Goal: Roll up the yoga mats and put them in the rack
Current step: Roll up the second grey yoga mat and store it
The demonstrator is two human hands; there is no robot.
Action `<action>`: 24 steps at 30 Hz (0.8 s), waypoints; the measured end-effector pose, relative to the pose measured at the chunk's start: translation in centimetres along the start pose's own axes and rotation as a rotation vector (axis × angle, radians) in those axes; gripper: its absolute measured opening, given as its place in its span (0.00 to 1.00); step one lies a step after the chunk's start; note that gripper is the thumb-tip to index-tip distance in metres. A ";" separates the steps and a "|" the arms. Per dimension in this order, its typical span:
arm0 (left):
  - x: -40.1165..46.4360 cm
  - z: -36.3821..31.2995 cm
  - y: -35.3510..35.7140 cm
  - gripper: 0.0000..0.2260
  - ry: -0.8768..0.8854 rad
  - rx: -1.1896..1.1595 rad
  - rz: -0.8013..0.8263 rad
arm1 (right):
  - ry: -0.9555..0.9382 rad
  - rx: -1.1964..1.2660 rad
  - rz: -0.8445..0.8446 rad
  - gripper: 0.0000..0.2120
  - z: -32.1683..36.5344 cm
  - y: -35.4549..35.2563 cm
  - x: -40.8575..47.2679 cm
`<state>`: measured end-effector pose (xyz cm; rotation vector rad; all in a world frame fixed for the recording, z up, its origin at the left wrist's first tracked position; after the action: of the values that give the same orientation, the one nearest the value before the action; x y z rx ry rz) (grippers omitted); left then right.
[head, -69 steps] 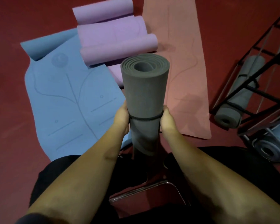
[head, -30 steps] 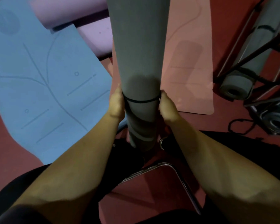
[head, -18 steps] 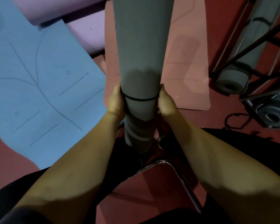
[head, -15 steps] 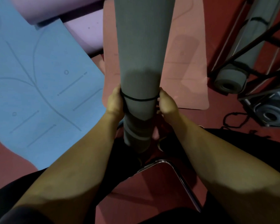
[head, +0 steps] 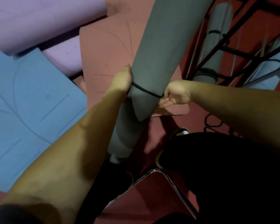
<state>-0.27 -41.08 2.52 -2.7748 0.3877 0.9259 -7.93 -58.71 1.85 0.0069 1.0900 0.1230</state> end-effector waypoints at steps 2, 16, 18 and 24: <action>0.6 -1.1 2.0 0.22 0.005 0.074 0.070 | 0.003 0.031 0.004 0.18 -1.2 -1.8 -1.6; -0.6 3.5 18.2 0.20 -0.076 0.728 0.348 | 0.078 0.603 -0.107 0.13 -19.5 -6.1 -2.7; -0.6 3.8 19.6 0.19 -0.028 0.785 0.417 | 0.069 0.649 -0.149 0.12 -21.0 -6.5 -2.8; -0.7 3.3 24.9 0.20 0.096 1.011 0.644 | 0.000 0.901 -0.077 0.13 -24.8 -10.0 -2.1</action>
<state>-10.22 -63.71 -2.05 -1.7548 1.3620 0.4557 -29.88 -70.22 -8.46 0.7709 1.0673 -0.4445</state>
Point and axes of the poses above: each hand's wrist, its own x-axis towards the middle knuckle, its own y-axis out of the palm, z = x × y, the point moved 1 cm from there along x, towards the middle knuckle, and after that the axes turned 2 degrees about z, right-handed, at the moved point
